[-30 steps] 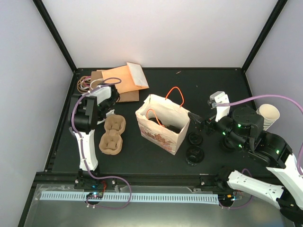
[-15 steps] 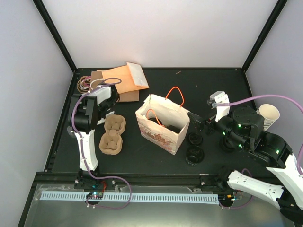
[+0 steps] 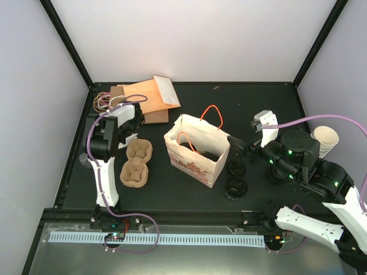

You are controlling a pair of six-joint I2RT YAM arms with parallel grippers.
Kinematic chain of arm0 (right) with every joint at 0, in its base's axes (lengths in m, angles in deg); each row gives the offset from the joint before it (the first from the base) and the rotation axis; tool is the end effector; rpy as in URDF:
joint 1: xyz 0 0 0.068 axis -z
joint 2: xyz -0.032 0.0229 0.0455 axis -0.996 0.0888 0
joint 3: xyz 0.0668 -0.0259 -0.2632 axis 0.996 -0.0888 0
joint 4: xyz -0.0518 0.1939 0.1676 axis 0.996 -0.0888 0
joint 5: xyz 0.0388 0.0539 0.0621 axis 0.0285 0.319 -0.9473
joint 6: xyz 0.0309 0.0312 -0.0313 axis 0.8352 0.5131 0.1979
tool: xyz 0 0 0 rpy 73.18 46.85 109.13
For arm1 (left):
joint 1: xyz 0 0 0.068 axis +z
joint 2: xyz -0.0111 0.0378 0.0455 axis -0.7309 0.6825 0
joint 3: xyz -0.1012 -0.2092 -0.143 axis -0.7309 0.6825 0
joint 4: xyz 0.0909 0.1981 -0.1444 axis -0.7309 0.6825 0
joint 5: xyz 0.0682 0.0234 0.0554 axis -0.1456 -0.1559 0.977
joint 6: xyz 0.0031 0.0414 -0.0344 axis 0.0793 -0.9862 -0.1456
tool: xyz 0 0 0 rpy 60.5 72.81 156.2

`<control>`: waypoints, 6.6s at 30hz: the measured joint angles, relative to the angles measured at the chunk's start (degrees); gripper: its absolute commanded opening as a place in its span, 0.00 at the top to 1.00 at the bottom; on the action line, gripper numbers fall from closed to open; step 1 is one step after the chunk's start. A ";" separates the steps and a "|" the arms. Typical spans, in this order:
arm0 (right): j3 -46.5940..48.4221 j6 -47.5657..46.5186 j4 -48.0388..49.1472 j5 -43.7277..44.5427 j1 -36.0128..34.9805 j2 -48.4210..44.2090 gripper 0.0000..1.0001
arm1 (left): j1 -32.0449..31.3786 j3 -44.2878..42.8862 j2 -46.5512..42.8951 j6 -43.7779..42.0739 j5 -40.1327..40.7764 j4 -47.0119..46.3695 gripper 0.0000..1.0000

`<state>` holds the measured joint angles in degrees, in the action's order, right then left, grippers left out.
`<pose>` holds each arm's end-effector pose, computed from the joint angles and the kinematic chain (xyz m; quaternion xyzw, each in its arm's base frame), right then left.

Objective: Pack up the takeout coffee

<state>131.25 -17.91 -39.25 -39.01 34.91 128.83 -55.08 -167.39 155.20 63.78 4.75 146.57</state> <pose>0.0781 0.0807 0.4356 -0.2197 0.7769 0.2088 0.5518 0.3438 -0.0209 0.1575 0.1190 -0.8651 -0.4839 0.0575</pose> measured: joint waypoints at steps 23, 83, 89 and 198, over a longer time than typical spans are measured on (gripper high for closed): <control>0.02 -0.02 0.00 -0.31 0.00 0.83 0.00 | -3.32 -5.53 6.54 0.20 1.18 4.96 0.98; 0.15 0.22 -0.52 -0.39 0.00 0.37 0.00 | -6.88 -15.72 2.32 -7.43 -10.21 -0.48 0.98; 3.43 0.02 -1.86 -2.56 0.00 2.80 0.00 | -6.60 -15.41 1.88 -7.96 -10.25 -1.01 0.98; 17.62 -2.67 9.75 -34.16 11.06 44.33 0.12 | -6.80 -12.48 -0.79 -11.61 -11.02 -4.55 0.98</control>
<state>148.87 -20.58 -29.50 -73.17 45.97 173.16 -61.88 -179.87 154.41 52.17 -6.27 142.02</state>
